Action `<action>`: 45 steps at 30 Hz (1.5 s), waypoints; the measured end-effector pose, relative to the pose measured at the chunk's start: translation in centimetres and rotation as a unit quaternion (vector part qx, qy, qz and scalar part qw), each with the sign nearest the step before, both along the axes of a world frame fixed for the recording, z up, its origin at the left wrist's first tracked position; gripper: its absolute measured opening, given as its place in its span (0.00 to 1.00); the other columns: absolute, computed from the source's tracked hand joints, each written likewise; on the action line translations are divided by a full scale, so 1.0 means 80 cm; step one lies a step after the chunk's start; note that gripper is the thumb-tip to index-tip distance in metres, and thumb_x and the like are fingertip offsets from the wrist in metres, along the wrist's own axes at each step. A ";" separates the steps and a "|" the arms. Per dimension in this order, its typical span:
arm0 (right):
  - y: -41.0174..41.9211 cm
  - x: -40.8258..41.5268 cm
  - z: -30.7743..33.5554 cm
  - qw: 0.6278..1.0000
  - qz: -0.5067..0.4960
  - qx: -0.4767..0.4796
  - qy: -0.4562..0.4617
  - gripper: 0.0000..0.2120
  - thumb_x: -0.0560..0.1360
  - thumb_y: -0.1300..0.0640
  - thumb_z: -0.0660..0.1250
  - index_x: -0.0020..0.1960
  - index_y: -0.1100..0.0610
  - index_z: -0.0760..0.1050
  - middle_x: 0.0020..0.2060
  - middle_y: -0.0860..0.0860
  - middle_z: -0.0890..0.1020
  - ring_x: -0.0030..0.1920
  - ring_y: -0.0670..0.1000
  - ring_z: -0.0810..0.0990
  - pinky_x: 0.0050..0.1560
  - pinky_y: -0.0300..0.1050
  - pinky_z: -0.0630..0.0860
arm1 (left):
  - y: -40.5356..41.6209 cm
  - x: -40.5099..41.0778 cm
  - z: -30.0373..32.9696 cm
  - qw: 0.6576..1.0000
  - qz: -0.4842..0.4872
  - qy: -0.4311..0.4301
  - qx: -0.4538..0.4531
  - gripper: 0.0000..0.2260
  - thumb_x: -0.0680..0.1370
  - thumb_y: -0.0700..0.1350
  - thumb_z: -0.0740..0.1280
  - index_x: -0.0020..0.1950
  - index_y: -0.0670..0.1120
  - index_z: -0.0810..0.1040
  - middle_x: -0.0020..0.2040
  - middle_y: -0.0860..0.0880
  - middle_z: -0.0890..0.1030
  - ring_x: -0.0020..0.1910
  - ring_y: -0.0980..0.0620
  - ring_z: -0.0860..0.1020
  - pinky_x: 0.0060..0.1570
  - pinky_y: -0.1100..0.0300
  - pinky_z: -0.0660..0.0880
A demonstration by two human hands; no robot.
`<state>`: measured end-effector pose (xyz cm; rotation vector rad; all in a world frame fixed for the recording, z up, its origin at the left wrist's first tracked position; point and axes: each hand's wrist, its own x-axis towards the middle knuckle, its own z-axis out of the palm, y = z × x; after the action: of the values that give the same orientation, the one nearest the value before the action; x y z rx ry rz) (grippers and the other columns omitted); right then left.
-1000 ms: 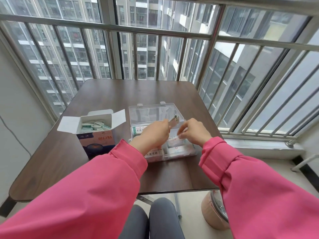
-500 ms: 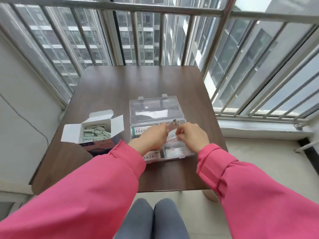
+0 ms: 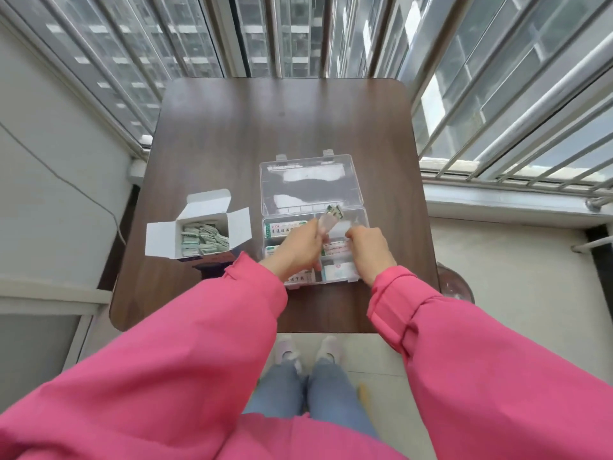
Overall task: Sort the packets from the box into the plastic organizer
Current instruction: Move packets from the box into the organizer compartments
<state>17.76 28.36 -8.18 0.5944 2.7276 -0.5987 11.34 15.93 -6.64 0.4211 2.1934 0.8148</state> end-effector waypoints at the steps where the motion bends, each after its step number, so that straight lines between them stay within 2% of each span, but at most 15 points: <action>1: 0.000 0.001 0.001 1.000 0.005 -0.001 -0.002 0.18 0.73 0.72 0.53 0.58 0.63 0.75 0.53 0.62 0.78 0.54 0.62 0.77 0.53 0.51 0.73 | -0.002 0.003 0.001 1.000 0.018 -0.010 0.007 0.18 0.83 0.54 0.50 0.59 0.42 0.69 0.54 0.45 0.81 0.29 0.47 0.80 0.30 0.60 0.72; 3: 0.006 0.000 0.004 1.000 0.001 -0.005 0.000 0.18 0.73 0.73 0.54 0.56 0.63 0.75 0.52 0.62 0.78 0.53 0.61 0.77 0.53 0.50 0.73 | -0.004 0.009 0.006 0.996 0.069 -0.040 0.038 0.22 0.81 0.60 0.50 0.58 0.43 0.70 0.52 0.47 0.81 0.32 0.45 0.80 0.31 0.59 0.73; 8: 0.014 -0.001 0.012 1.000 -0.016 -0.014 -0.008 0.18 0.72 0.75 0.54 0.56 0.66 0.76 0.52 0.62 0.78 0.53 0.61 0.77 0.56 0.49 0.73 | -0.010 0.016 0.014 0.977 0.170 -0.061 0.114 0.23 0.80 0.61 0.52 0.56 0.42 0.72 0.53 0.52 0.80 0.25 0.55 0.76 0.24 0.63 0.70; 15: 0.009 -0.001 -0.002 0.999 0.011 -0.023 -0.029 0.14 0.77 0.66 0.56 0.59 0.62 0.75 0.56 0.62 0.78 0.56 0.63 0.76 0.53 0.50 0.72 | -0.012 0.019 0.016 0.967 0.209 -0.067 0.128 0.20 0.80 0.60 0.53 0.51 0.44 0.73 0.51 0.50 0.80 0.28 0.54 0.78 0.26 0.63 0.73; 21: 0.009 -0.007 0.001 0.997 0.010 -0.061 -0.047 0.16 0.77 0.63 0.56 0.61 0.58 0.76 0.58 0.62 0.78 0.59 0.63 0.75 0.58 0.51 0.72 | -0.010 0.019 0.025 0.958 0.231 -0.078 0.149 0.20 0.80 0.60 0.55 0.53 0.44 0.74 0.46 0.49 0.81 0.32 0.52 0.79 0.30 0.62 0.75; 24: 0.007 -0.006 0.006 0.997 0.007 -0.060 -0.052 0.16 0.78 0.62 0.56 0.61 0.58 0.76 0.58 0.62 0.78 0.58 0.63 0.76 0.58 0.51 0.72 | -0.011 0.016 0.028 0.957 0.224 -0.081 0.164 0.18 0.80 0.57 0.59 0.54 0.44 0.76 0.45 0.47 0.82 0.35 0.52 0.79 0.37 0.59 0.78; 27: 0.006 -0.008 0.023 0.995 -0.018 -0.099 -0.006 0.14 0.78 0.59 0.58 0.61 0.57 0.76 0.58 0.58 0.80 0.58 0.59 0.77 0.59 0.47 0.72 | -0.020 0.016 0.022 0.956 0.217 -0.065 0.184 0.07 0.79 0.46 0.63 0.55 0.47 0.76 0.44 0.48 0.83 0.36 0.53 0.80 0.45 0.54 0.79; 29: 0.006 -0.012 0.041 0.971 -0.067 -0.221 0.061 0.12 0.77 0.58 0.62 0.59 0.57 0.77 0.54 0.54 0.82 0.52 0.53 0.81 0.52 0.41 0.74 | -0.023 0.016 0.021 0.950 0.219 -0.069 0.210 0.06 0.78 0.42 0.65 0.54 0.48 0.77 0.43 0.47 0.83 0.34 0.53 0.81 0.45 0.53 0.79; 31: 0.006 -0.014 0.058 0.919 -0.119 -0.361 0.099 0.08 0.75 0.59 0.67 0.54 0.57 0.78 0.45 0.53 0.83 0.40 0.49 0.82 0.39 0.37 0.76 | -0.020 0.017 0.026 0.946 0.207 -0.083 0.236 0.05 0.78 0.42 0.66 0.53 0.50 0.77 0.41 0.47 0.83 0.32 0.54 0.80 0.41 0.57 0.80; 34: 0.011 -0.015 0.063 0.899 -0.155 -0.389 0.128 0.02 0.72 0.65 0.70 0.42 0.59 0.80 0.32 0.52 0.81 0.26 0.45 0.78 0.32 0.37 0.74 | -0.014 0.019 0.034 0.950 0.159 -0.113 0.243 0.06 0.81 0.44 0.60 0.54 0.50 0.76 0.41 0.50 0.83 0.33 0.58 0.79 0.37 0.67 0.76; 36: 0.016 -0.014 0.063 0.890 -0.184 -0.397 0.127 0.02 0.72 0.66 0.70 0.42 0.62 0.80 0.30 0.52 0.80 0.22 0.42 0.75 0.27 0.33 0.71 | -0.013 0.021 0.037 0.952 0.146 -0.131 0.237 0.09 0.83 0.45 0.54 0.57 0.49 0.74 0.41 0.51 0.82 0.35 0.60 0.79 0.37 0.69 0.74; 38: 0.023 -0.012 0.062 0.865 -0.217 -0.434 0.127 0.03 0.73 0.67 0.69 0.46 0.66 0.80 0.31 0.54 0.80 0.25 0.41 0.77 0.28 0.31 0.72 | -0.014 0.020 0.037 0.950 0.169 -0.119 0.232 0.10 0.83 0.44 0.53 0.58 0.48 0.73 0.42 0.51 0.81 0.34 0.59 0.80 0.37 0.68 0.75; 40: 0.030 -0.009 0.061 0.821 -0.257 -0.494 0.130 0.04 0.75 0.64 0.67 0.45 0.66 0.79 0.35 0.56 0.81 0.32 0.43 0.81 0.37 0.32 0.78 | -0.015 0.018 0.032 0.953 0.201 -0.074 0.216 0.10 0.83 0.43 0.53 0.57 0.46 0.73 0.41 0.50 0.80 0.32 0.57 0.79 0.37 0.64 0.75; 42: 0.037 -0.008 0.057 0.804 -0.273 -0.511 0.136 0.06 0.76 0.62 0.66 0.42 0.63 0.78 0.36 0.56 0.82 0.37 0.48 0.82 0.43 0.35 0.79 | -0.016 0.016 0.024 0.954 0.224 -0.036 0.196 0.10 0.83 0.43 0.53 0.53 0.46 0.73 0.40 0.49 0.80 0.33 0.54 0.78 0.39 0.58 0.74; 45: 0.045 -0.006 0.045 0.862 -0.228 -0.436 0.123 0.06 0.72 0.69 0.68 0.42 0.59 0.78 0.39 0.54 0.81 0.41 0.50 0.80 0.46 0.36 0.79 | -0.017 0.017 0.016 0.961 0.220 -0.006 0.166 0.11 0.83 0.44 0.53 0.52 0.46 0.74 0.40 0.50 0.80 0.33 0.54 0.76 0.42 0.55 0.75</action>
<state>17.25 31.96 -4.55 0.9317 2.1167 -1.9773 12.71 14.54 -5.34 0.0799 2.1698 1.4344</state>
